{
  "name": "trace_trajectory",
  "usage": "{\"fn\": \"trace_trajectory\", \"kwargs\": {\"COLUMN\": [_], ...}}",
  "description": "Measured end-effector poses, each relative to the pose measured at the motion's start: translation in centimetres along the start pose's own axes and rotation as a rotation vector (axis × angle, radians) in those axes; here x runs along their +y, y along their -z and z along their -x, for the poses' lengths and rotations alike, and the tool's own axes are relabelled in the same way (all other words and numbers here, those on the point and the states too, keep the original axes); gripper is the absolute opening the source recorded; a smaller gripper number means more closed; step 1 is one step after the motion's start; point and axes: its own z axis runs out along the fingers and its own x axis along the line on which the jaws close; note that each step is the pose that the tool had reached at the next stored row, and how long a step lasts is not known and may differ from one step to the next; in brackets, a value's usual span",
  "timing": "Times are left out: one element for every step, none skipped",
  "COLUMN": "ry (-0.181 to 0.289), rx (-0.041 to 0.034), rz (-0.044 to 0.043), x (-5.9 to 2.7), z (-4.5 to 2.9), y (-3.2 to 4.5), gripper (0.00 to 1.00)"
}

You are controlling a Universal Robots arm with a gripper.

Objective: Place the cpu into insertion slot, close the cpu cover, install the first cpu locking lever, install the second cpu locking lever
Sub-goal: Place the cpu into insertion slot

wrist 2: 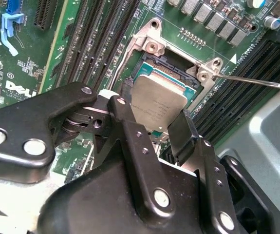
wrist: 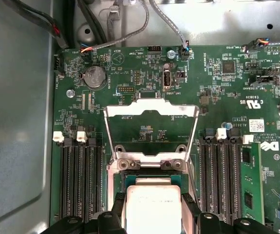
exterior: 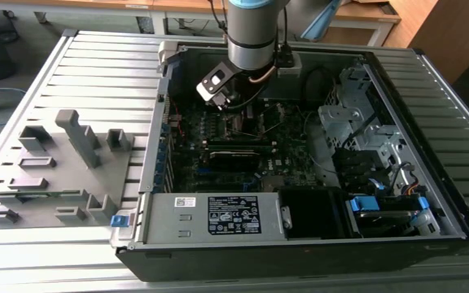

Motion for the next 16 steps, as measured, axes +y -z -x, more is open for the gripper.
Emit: {"fn": "trace_trajectory", "kwargs": {"ry": [0.0,0.0,0.0,0.0,0.0,-0.001,-0.001,-0.001,-0.002,-0.002,-0.003,-0.003,-0.004,-0.004,-0.004,-0.005], "rx": [0.0,0.0002,0.0005,0.0007,0.0007,0.0004,0.0004,0.0003,0.0002,0.0003,0.0003,0.0002,0.0,0.0,-0.0002,-0.0001], "rz": [0.0,0.0,0.0001,0.0003,0.0003,0.0001,0.0001,0.0001,0.0001,0.0002,0.0002,0.0002,0.0002,0.0002,0.0001,0.0002], "x": [0.0,0.0,0.0,0.0,0.0,-0.01,-0.01,-0.02,-0.02,-0.03,-0.03,-0.04,-0.04,-0.05,-0.06,-0.06], "z": [0.0,0.0,0.0,-0.01,-0.01,0.0,0.0,0.01,0.01,0.01,0.01,0.01,0.01,0.02,0.02,0.02], "y": [0.0,0.0,-0.02,-0.07,-0.12,-0.16,-0.2,-0.24,-0.29,-0.34,-0.39,-0.44,-0.47,-0.5,-0.52,-0.54], "gripper": [0.54,0.54,0.54,0.54,0.54,0.54,0.54,0.54,0.54,0.54,0.54,0.54,0.54,0.54,0.54,0.54]}}
